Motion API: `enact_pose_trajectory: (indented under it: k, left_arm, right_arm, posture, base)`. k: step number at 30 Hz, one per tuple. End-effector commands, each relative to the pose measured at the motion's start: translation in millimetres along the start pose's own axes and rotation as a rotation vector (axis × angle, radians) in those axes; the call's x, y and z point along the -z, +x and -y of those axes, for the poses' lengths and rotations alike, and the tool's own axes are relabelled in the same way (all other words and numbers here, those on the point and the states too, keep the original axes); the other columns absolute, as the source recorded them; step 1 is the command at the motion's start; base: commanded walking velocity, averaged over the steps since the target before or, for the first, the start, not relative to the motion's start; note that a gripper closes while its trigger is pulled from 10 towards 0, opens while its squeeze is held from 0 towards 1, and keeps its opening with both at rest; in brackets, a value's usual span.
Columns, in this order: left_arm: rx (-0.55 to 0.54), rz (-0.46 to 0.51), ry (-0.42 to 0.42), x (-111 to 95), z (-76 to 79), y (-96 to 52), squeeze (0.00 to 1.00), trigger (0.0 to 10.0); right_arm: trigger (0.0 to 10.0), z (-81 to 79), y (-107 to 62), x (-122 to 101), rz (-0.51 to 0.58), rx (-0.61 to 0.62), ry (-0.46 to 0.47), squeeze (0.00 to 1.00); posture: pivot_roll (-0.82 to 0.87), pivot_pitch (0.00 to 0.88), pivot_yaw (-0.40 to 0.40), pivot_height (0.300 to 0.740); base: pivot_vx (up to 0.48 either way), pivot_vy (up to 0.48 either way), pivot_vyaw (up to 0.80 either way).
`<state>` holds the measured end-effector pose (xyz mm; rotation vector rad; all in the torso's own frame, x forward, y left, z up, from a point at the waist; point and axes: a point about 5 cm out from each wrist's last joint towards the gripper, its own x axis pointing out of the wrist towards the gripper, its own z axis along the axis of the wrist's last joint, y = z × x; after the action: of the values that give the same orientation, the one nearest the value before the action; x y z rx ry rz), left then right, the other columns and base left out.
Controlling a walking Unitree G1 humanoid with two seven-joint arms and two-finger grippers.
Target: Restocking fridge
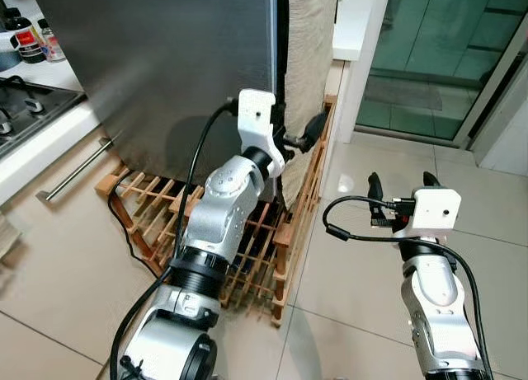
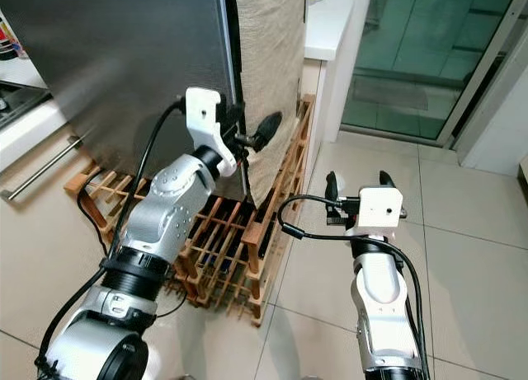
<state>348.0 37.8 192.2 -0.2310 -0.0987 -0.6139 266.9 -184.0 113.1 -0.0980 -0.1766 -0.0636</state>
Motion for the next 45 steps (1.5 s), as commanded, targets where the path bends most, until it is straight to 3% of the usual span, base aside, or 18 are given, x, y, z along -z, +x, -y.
enact_pose_trajectory:
  k: [1, 11, 39, 45]
  left_arm:
    - [-0.007, 0.010, 0.007, -5, -2.1, -0.2, 0.00, 10.0]
    - [-0.127, 0.012, -0.046, -7, -14.5, -2.2, 0.00, 10.0]
    - [-0.165, 0.012, -0.028, -16, -17.8, -19.2, 0.00, 10.0]
    - [-0.214, -0.016, -0.029, -14, -27.7, -31.3, 0.00, 10.0]
  right_arm:
    - [10.0, -1.3, -0.4, 2, -0.005, -0.008, -0.006, 0.00]
    - [10.0, -1.1, -0.4, 2, -0.007, -0.008, -0.007, 0.00]
    - [10.0, 1.4, -2.3, 4, -0.014, -0.010, -0.017, 0.00]
    - [10.0, 3.8, -3.7, 4, -0.017, -0.004, -0.021, 0.00]
  posture:
    - [-0.09, 0.000, 0.073, 0.740]
    - [-0.10, 0.000, 0.072, 0.740]
    - [-0.10, 0.000, 0.068, 0.740]
    - [-0.10, 0.000, 0.065, 0.740]
  base:
    - [0.000, 0.000, 0.00]
    - [0.000, 0.000, 0.00]
    - [0.000, 0.000, 0.00]
    - [0.000, 0.000, 0.00]
